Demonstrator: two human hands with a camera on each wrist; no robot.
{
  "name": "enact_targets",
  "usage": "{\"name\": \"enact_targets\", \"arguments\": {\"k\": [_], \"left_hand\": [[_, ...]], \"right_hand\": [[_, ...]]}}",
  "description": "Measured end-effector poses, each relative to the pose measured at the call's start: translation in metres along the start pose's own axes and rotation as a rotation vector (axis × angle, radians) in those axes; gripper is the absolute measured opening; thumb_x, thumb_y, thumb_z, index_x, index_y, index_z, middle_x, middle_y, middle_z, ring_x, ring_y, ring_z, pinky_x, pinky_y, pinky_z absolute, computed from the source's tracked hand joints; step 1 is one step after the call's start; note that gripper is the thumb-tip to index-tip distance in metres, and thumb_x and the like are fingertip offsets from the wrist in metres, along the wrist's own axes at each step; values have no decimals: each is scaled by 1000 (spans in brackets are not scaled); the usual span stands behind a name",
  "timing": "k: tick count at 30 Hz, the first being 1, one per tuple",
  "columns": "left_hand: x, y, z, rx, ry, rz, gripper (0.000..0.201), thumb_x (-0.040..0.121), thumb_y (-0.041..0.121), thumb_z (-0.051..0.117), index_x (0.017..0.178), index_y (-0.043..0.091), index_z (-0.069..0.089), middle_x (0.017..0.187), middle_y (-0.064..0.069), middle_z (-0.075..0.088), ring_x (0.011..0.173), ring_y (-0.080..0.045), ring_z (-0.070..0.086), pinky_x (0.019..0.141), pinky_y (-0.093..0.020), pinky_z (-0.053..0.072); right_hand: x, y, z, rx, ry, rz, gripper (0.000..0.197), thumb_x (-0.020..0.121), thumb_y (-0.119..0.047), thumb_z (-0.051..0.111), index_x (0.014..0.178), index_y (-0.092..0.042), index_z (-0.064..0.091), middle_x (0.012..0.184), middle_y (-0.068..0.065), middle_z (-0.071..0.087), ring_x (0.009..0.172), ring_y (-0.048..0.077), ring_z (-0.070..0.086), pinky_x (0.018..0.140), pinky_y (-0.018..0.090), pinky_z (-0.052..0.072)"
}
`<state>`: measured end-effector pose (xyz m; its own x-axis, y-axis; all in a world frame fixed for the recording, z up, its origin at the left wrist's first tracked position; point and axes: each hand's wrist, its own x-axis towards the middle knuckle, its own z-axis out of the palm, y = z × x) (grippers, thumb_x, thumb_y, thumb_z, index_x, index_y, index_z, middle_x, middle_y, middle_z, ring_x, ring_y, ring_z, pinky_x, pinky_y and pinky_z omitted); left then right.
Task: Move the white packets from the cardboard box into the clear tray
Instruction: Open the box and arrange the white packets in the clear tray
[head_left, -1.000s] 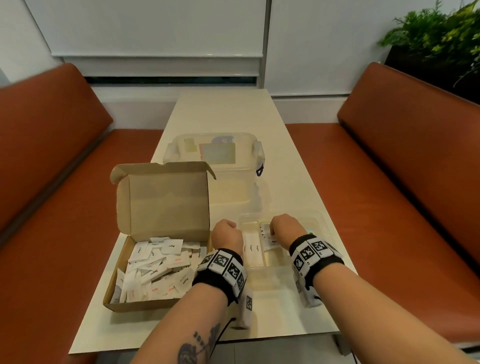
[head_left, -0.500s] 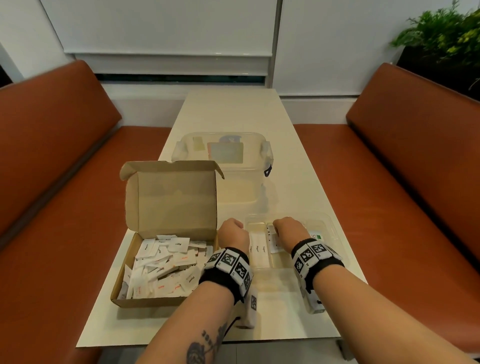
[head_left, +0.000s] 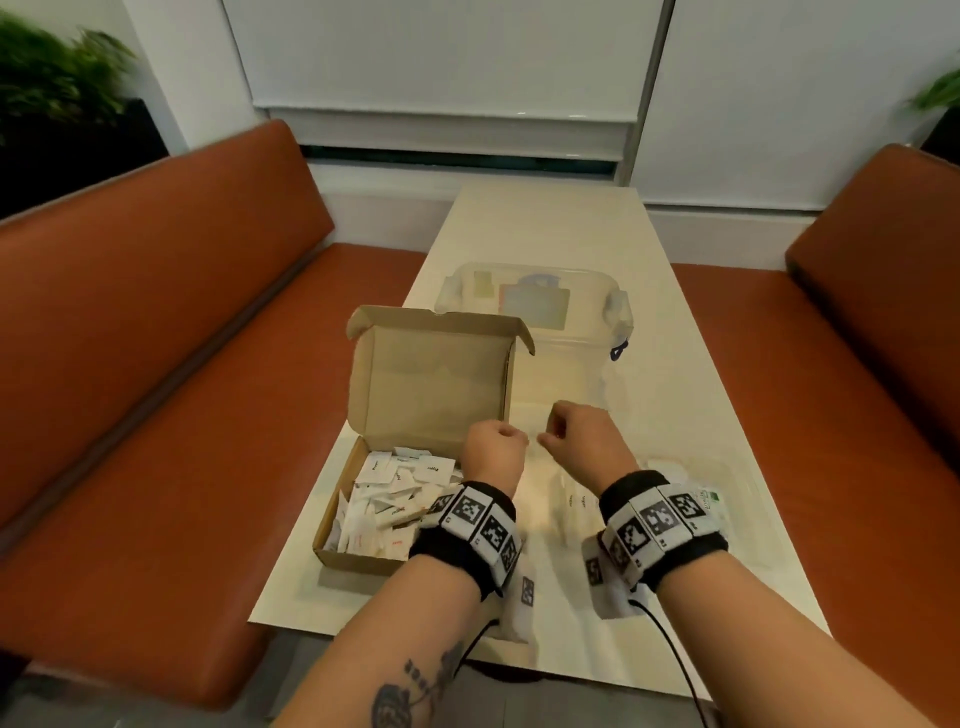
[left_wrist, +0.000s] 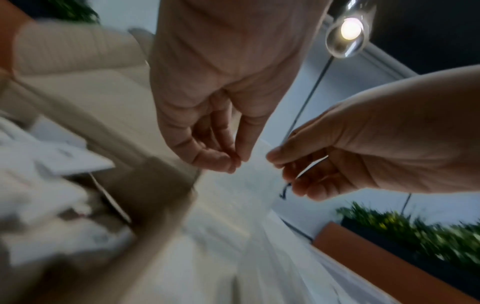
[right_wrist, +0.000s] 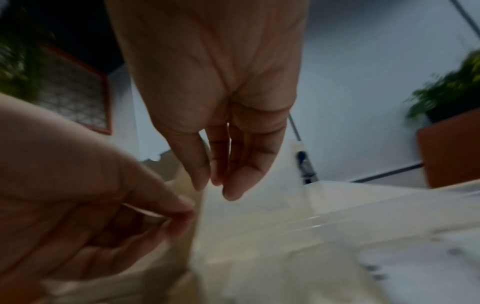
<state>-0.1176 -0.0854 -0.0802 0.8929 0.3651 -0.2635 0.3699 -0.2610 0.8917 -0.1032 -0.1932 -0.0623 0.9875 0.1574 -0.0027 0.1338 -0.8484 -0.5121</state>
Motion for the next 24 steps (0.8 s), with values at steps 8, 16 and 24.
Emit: {"name": "enact_targets", "arguments": {"k": [8, 16, 24], "left_hand": [[22, -25, -85, 53, 286, -101, 8, 88, 9, 59, 93, 13, 63, 108, -8, 67, 95, -27, 59, 75, -31, 46], [40, -60, -120, 322, 438, -252, 37, 91, 0, 47, 124, 16, 51, 131, -9, 50, 122, -30, 43, 102, -42, 32], [52, -80, -129, 402, 323, -331, 26, 95, -4, 43, 116, -4, 59, 118, -20, 62, 108, -34, 60, 84, -38, 52]], "right_hand": [[-7, -61, 51, 0, -184, -61, 6, 87, -15, 60, 82, -15, 56, 90, 8, 62, 87, 23, 58, 76, 31, 47], [-3, -86, 85, -111, -293, -48, 25, 86, -19, 63, 108, -6, 60, 109, 11, 63, 98, 24, 60, 76, 27, 46], [7, -85, 100, -207, -455, 111, 52, 79, -35, 73, 118, -6, 55, 117, 8, 62, 105, 22, 59, 75, 25, 45]]}}
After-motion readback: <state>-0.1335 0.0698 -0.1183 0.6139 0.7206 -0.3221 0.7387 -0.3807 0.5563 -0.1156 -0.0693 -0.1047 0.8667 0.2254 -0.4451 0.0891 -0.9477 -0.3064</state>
